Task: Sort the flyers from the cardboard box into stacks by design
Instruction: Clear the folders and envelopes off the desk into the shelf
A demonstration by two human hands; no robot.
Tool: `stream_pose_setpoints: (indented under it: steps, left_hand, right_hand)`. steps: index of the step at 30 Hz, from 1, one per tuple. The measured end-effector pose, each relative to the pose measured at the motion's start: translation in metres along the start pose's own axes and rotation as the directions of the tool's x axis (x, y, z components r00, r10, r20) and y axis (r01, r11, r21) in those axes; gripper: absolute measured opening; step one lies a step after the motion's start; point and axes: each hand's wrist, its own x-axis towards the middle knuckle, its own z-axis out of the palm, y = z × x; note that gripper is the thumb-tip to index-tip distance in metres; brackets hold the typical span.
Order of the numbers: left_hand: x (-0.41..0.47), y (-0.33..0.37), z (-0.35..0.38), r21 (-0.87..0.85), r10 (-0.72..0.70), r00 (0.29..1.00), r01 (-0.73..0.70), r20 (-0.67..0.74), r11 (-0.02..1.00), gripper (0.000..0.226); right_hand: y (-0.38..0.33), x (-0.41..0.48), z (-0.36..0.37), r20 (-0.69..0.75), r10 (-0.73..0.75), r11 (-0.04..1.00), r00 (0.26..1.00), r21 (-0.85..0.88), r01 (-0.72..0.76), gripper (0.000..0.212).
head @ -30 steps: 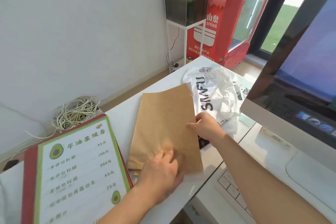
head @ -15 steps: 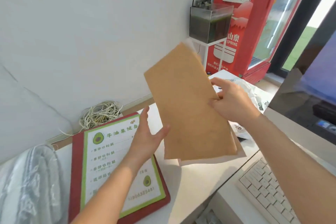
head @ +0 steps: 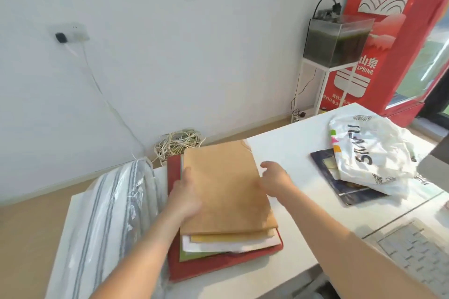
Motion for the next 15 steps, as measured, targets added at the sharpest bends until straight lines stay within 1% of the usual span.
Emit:
stream_pose_setpoints:
  steps: [1, 2, 3, 4, 6, 7, 9, 10, 11, 13, 15]
  left_hand:
    - [-0.003, -0.007, 0.017, 0.148, -0.022, 0.999, 0.019, 0.023, 0.989, 0.074]
    - [-0.006, -0.012, 0.029, 0.225, -0.02, 0.999, 0.014, 0.026, 0.974, 0.071]
    - [-0.009, -0.015, 0.035, 0.252, -0.007, 1.0, 0.002, 0.017, 0.968, 0.071]
    - [-0.01, -0.02, 0.036, 0.254, 0.013, 1.0, -0.014, 0.005, 0.967, 0.072]
    - [-0.016, -0.024, 0.032, 0.242, 0.036, 0.999, -0.04, 0.023, 0.969, 0.08]
    - [-0.02, -0.026, 0.03, 0.248, 0.04, 0.997, -0.055, 0.066, 0.967, 0.09]
    - [-0.031, -0.025, 0.03, 0.296, 0.05, 0.985, -0.098, 0.166, 0.95, 0.109]
    - [-0.036, -0.024, 0.03, 0.333, 0.063, 0.98, -0.124, 0.19, 0.935, 0.112]
    - [-0.04, -0.023, 0.03, 0.361, 0.076, 0.979, -0.141, 0.188, 0.922, 0.112]
    - [-0.047, -0.022, 0.029, 0.381, 0.102, 0.985, -0.147, 0.138, 0.913, 0.108]
    - [-0.054, -0.024, 0.029, 0.409, 0.128, 0.988, -0.154, 0.09, 0.899, 0.101]
  right_hand:
    - [0.008, 0.0, 0.012, 0.003, -0.009, 0.986, 1.0, -0.169, 0.01, 0.044]
    - [0.015, -0.001, 0.021, 0.002, -0.038, 0.957, 0.999, -0.288, 0.037, 0.039]
    - [0.02, -0.003, 0.026, -0.006, -0.068, 0.936, 0.998, -0.345, 0.061, 0.034]
    - [0.023, -0.007, 0.028, -0.021, -0.092, 0.929, 0.996, -0.362, 0.078, 0.028]
    - [0.027, -0.01, 0.029, -0.064, -0.128, 0.934, 0.99, -0.343, 0.099, 0.021]
    - [0.027, -0.011, 0.028, -0.081, -0.133, 0.944, 0.988, -0.312, 0.101, 0.023]
    - [0.027, -0.012, 0.028, -0.097, -0.132, 0.965, 0.986, -0.24, 0.106, 0.036]
    - [0.027, -0.012, 0.028, -0.104, -0.146, 0.972, 0.984, -0.203, 0.122, 0.045]
    - [0.028, -0.013, 0.029, -0.114, -0.162, 0.976, 0.98, -0.162, 0.143, 0.054]
    - [0.029, -0.016, 0.03, -0.125, -0.177, 0.983, 0.976, -0.075, 0.169, 0.066]
    - [0.031, -0.02, 0.03, -0.127, -0.185, 0.983, 0.975, -0.023, 0.183, 0.07]
